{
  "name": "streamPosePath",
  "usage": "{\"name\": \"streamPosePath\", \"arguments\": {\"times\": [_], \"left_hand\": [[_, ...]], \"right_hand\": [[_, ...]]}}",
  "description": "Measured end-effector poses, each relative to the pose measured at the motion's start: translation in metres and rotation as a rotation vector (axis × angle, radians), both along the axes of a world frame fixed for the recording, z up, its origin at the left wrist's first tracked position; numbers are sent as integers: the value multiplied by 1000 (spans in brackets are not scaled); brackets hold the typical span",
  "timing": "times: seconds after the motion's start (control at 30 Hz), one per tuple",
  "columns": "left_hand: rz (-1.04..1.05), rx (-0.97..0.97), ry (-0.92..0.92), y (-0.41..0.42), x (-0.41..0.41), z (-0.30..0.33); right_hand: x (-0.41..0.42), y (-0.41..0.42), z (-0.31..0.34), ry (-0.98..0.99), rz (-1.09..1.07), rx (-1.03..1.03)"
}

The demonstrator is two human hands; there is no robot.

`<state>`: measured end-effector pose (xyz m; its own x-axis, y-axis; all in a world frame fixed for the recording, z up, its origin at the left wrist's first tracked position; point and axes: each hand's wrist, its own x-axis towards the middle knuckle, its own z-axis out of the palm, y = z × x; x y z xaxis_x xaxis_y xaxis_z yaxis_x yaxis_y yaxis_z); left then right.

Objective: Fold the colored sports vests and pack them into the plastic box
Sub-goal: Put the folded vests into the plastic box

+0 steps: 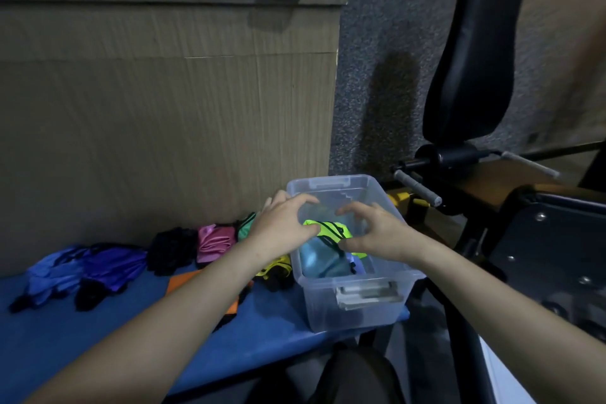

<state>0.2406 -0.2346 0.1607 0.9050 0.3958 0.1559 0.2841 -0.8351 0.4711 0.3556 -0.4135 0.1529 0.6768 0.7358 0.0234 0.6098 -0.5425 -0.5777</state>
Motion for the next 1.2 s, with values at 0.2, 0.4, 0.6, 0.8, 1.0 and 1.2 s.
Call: {"name": "streamPosePath", "arguments": {"times": [0.2, 0.4, 0.6, 0.8, 1.0, 1.2], "left_hand": [[-51, -66, -38, 10, -10, -6], [-37, -148, -169, 33, -35, -12], [42, -303, -316, 92, -93, -30], [203, -359, -184, 148, -141, -88], [311, -508, -40, 184, -161, -149], [347, -637, 6, 203, -158, -174]], "right_hand": [[-17, 12, 5, 17, 58, 84], [-42, 41, 12, -12, 114, 177], [-81, 98, 7, -53, 181, 292], [-120, 159, -47, -16, 199, 253], [-120, 183, -114, 118, 142, 74], [-111, 204, -140, 146, 63, -97]]}}
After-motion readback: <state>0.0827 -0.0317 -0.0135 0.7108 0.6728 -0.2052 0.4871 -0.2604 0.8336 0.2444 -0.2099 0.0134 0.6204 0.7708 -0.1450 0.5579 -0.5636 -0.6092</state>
